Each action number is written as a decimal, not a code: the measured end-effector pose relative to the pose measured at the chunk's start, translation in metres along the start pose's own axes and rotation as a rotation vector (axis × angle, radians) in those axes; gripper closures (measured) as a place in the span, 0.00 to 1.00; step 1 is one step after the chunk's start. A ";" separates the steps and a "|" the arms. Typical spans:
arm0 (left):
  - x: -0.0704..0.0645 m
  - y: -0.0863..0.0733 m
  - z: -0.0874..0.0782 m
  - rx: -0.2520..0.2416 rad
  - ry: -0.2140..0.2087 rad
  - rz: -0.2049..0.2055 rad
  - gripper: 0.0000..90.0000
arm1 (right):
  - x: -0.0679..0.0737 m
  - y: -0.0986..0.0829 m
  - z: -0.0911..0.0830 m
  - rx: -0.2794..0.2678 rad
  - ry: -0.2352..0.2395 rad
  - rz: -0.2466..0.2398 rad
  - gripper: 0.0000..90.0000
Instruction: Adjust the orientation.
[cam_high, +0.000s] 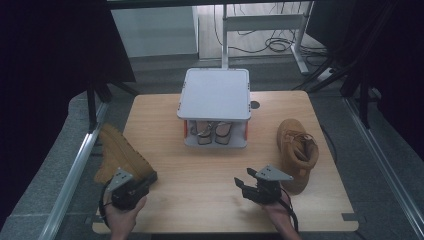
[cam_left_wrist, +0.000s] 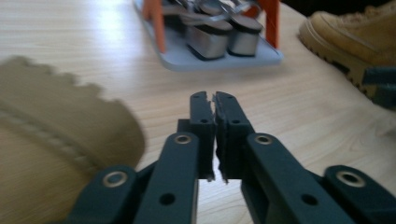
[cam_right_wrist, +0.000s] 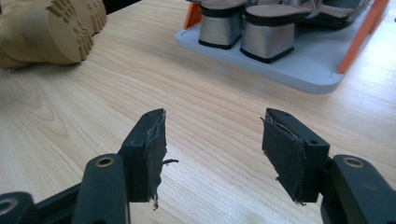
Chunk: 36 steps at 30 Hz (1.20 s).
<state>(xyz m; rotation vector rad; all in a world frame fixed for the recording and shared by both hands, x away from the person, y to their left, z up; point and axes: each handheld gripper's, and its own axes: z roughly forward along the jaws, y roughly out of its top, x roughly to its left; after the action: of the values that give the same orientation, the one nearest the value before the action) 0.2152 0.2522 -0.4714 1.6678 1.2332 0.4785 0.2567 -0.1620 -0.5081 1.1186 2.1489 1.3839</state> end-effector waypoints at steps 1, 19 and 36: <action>0.004 0.001 -0.006 -0.016 0.010 -0.018 0.98 | 0.001 0.001 0.001 -0.001 0.004 -0.005 0.45; 0.071 -0.022 -0.067 -0.059 0.265 -0.198 0.99 | 0.009 0.012 0.019 0.024 0.040 -0.061 0.45; 0.104 -0.050 -0.051 0.048 0.288 -0.266 0.99 | 0.008 0.008 0.022 0.055 0.008 -0.048 0.44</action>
<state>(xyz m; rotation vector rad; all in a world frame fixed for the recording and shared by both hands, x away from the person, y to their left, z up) 0.1935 0.3694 -0.5146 1.4799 1.6629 0.5397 0.2699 -0.1411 -0.5102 1.0762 2.2173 1.3175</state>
